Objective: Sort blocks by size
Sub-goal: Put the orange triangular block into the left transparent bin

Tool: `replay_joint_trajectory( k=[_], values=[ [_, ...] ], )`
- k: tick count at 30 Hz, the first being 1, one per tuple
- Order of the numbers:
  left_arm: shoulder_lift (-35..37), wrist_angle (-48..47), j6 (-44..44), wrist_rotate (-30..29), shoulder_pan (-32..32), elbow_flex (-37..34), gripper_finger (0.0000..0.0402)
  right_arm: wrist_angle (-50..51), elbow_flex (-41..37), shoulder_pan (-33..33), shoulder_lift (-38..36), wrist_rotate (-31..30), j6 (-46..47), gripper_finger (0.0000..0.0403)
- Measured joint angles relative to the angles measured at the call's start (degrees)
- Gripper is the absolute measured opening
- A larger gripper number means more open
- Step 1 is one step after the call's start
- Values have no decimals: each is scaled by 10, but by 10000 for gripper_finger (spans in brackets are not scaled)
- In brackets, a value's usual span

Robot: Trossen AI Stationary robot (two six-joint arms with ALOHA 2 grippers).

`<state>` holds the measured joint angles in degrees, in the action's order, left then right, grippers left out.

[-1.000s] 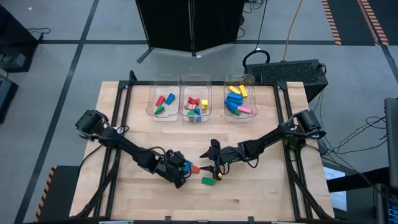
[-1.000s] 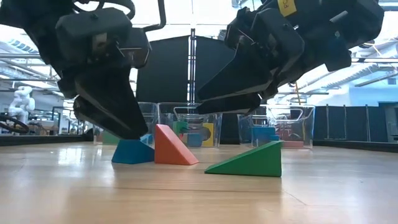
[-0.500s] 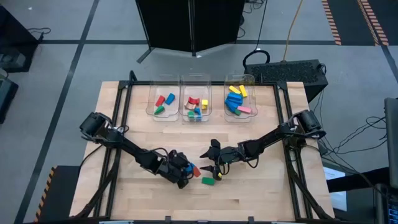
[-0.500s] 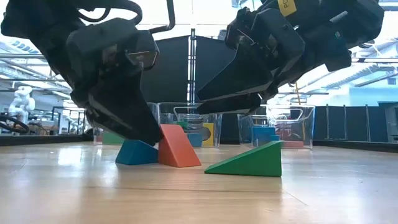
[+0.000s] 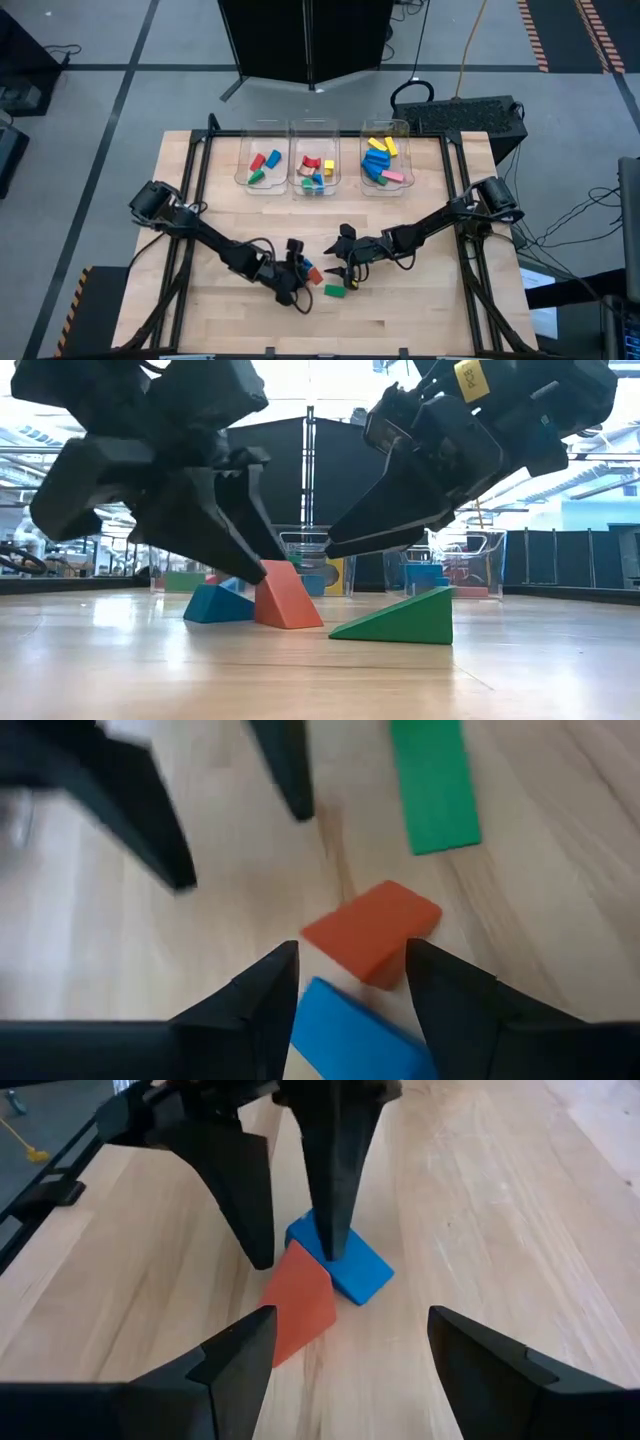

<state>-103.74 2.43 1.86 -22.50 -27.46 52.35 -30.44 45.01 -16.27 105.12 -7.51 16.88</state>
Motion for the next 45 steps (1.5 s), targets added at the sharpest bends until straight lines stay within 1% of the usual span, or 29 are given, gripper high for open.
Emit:
replay_joint_trajectory(
  k=[2, 4, 8, 13, 16, 19, 21, 24, 29, 32, 38, 42, 45],
  values=[
    [0, 0, 61, 15, 2, 1, 187, 0, 0, 0, 0, 1, -2, 249],
    [0, -1, 95, 36, 10, 1, 187, 0, 0, 0, 0, 1, -2, 249],
    [0, 0, 106, 128, 40, 1, 188, 1, 0, 0, 0, 4, -2, 249],
    [0, 1, 123, 194, 72, 1, 196, 2, 0, 0, 0, 4, -2, 249],
    [0, 6, 124, 215, 90, 1, 221, 7, 0, 0, 0, 25, -5, 249],
    [0, 28, 122, 217, 101, 1, 253, 16, 0, 1, 0, 45, -20, 249],
    [1, 42, 127, 221, 105, 1, 273, 30, 0, 0, 0, 47, -27, 249],
    [1, 49, 174, 237, 106, 1, 292, 51, 0, 1, 0, 47, -30, 249],
    [-7, 48, 227, 257, 109, 2, 297, 69, 0, 1, 0, 47, -30, 249],
    [-16, 48, 231, 284, 119, 2, 297, 67, 0, 1, 0, 47, -30, 249],
    [-19, 56, 255, 307, 135, 2, 297, 67, 0, 1, 0, 47, -32, 249],
    [-22, 66, 255, 376, 145, 3, 297, 66, 0, 1, 0, 47, -35, 249],
    [-39, 61, 255, 388, 146, 2, 297, 66, 0, 1, 0, 47, -40, 249]
  ],
)
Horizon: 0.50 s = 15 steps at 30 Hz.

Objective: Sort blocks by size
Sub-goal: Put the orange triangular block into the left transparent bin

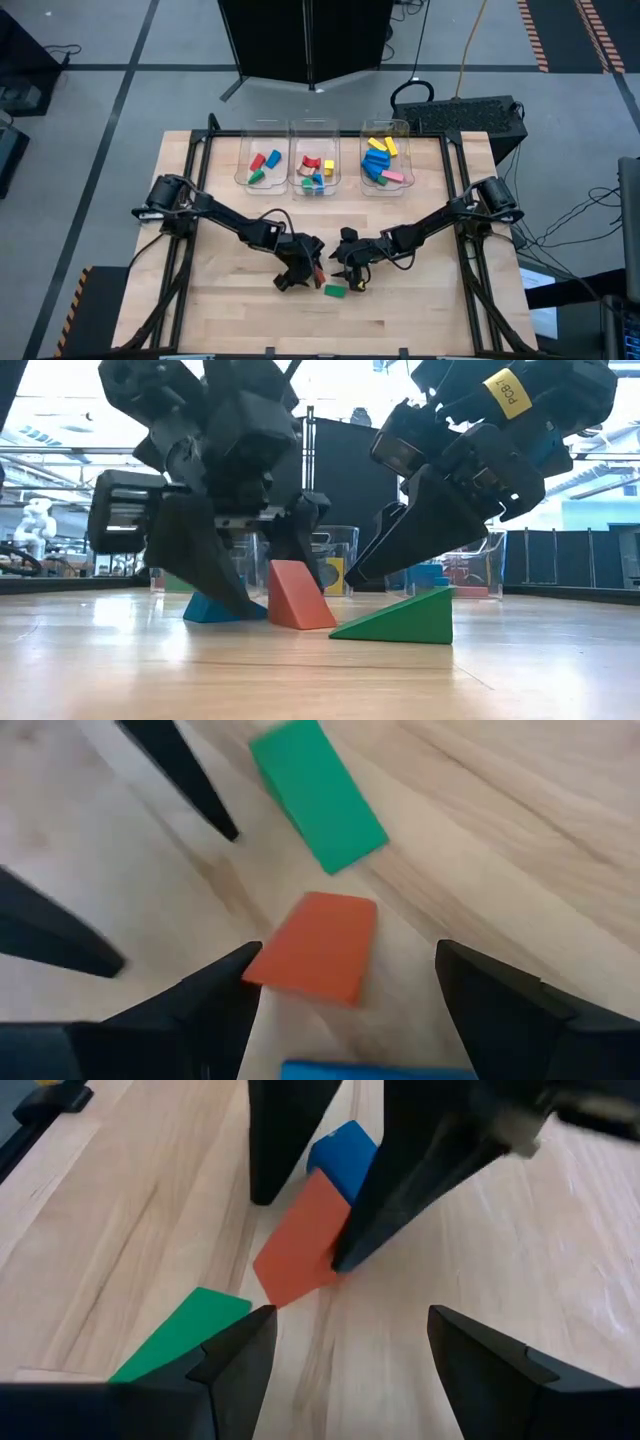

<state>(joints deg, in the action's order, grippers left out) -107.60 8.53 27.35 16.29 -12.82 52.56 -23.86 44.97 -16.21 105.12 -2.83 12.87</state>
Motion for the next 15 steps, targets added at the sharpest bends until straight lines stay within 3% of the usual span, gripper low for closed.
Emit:
replay_joint_trajectory(
  k=[9, 15],
  values=[
    [-49, -3, -2, 26, 0, 37, 293, 0, 0, 0, 0, 0, -1, 249],
    [-43, -13, -11, 17, 3, 52, 233, 1, 0, 0, 0, 0, -1, 249]
  ],
)
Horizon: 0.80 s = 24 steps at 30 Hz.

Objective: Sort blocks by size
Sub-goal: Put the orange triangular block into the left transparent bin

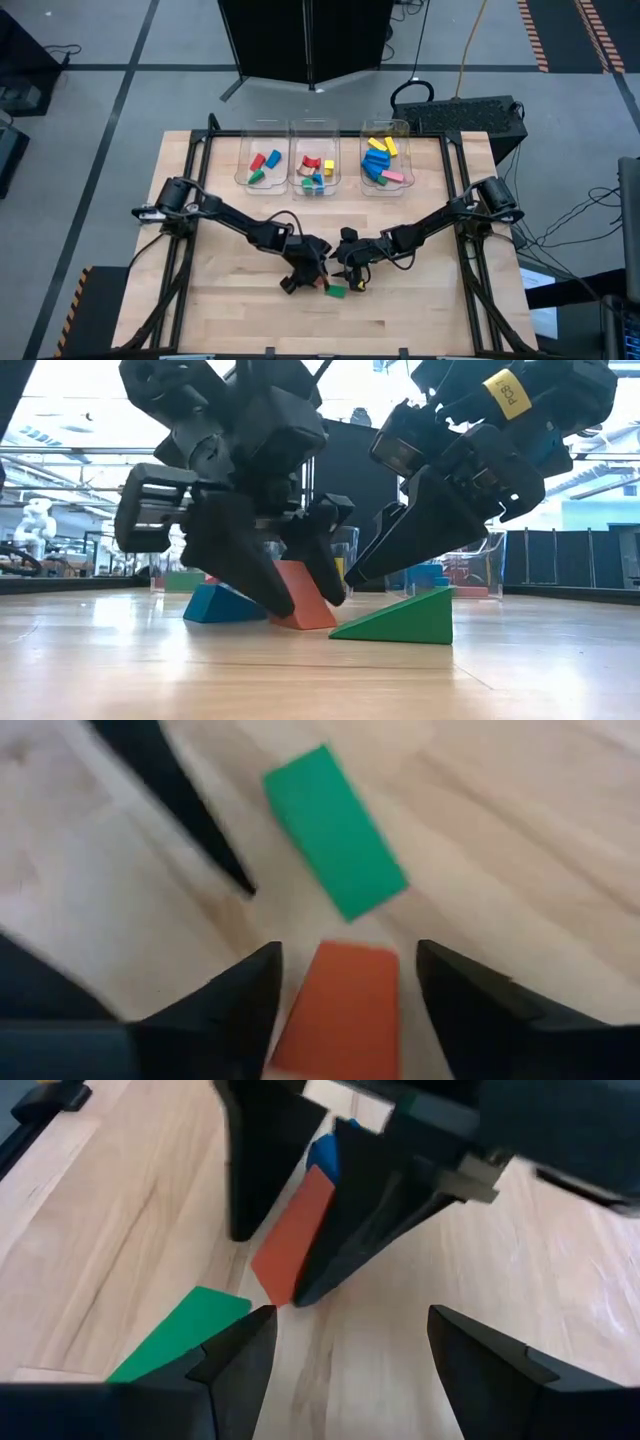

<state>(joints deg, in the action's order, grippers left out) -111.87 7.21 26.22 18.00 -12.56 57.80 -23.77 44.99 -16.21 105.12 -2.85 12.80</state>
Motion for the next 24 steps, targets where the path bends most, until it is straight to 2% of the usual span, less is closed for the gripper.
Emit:
replay_joint_trajectory(
  k=[4, 8, 13, 16, 24],
  values=[
    [0, -63, -3, -6, 6, 15, 172, 0, 0, 0, 0, 0, 0, 249],
    [2, -79, -14, -7, 12, 19, 124, 0, 0, 0, 0, 0, 0, 249],
    [2, -79, -57, -11, 16, 19, 120, 0, 0, 0, 0, 0, 0, 249],
    [14, -88, -90, -32, 20, 18, 129, 0, 0, 0, 0, 0, 0, 249],
    [93, -132, -109, -98, 34, 18, 134, 2, 0, 0, 0, 0, 0, 249]
  ],
)
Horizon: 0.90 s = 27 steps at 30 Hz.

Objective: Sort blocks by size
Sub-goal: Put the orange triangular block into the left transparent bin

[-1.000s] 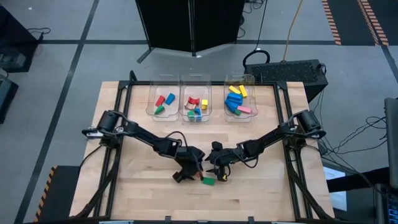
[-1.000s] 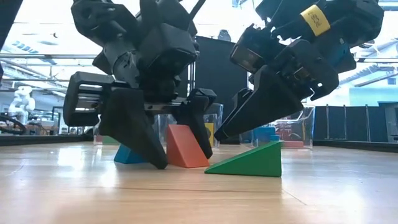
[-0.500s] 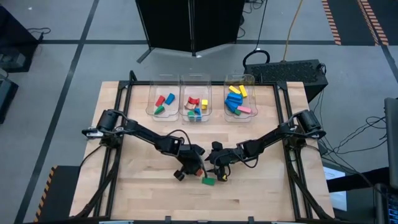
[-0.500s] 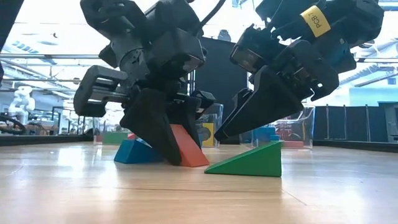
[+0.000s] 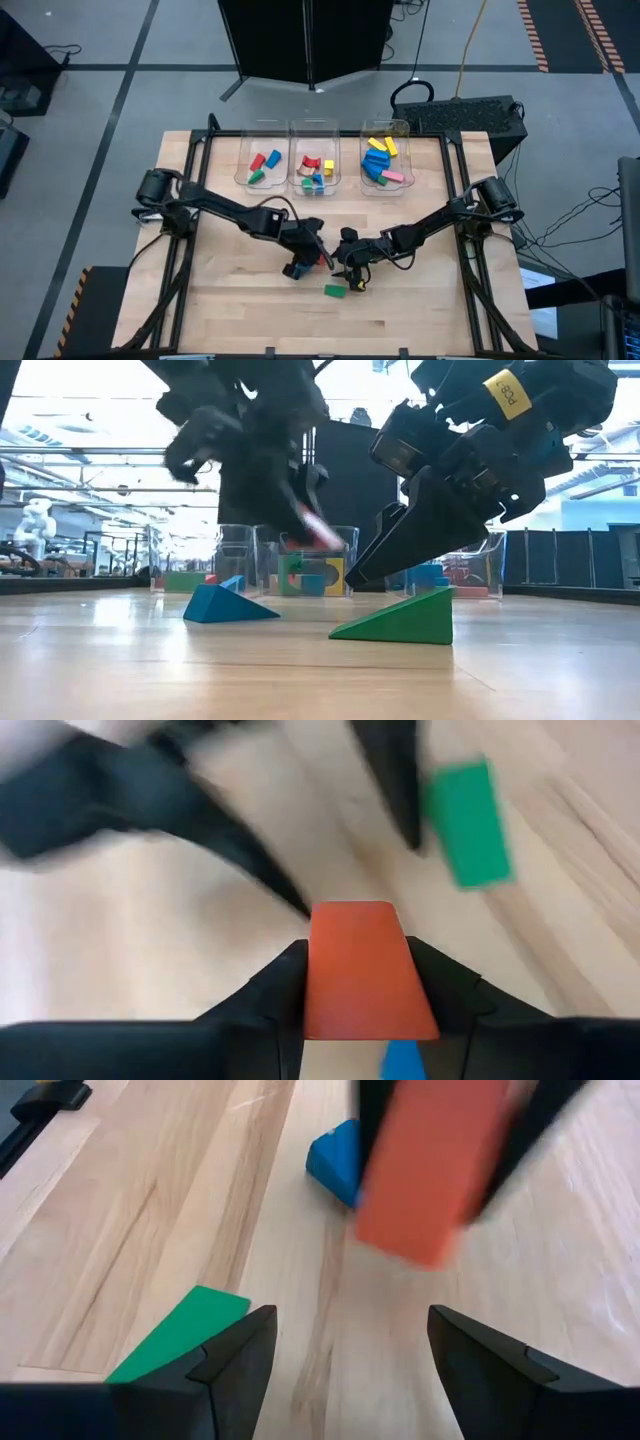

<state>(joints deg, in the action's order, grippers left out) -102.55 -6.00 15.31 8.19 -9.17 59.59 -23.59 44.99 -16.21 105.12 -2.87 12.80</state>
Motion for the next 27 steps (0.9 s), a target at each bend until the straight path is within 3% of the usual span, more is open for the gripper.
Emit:
replay_joint_trajectory(
  k=[19, 27],
  values=[
    [240, -218, -76, -236, 76, 0, 136, 2, 0, 0, 0, 0, 0, 249],
    [294, -271, -92, -308, 142, 0, 137, 3, 0, 0, 0, 0, 0, 249]
  ],
)
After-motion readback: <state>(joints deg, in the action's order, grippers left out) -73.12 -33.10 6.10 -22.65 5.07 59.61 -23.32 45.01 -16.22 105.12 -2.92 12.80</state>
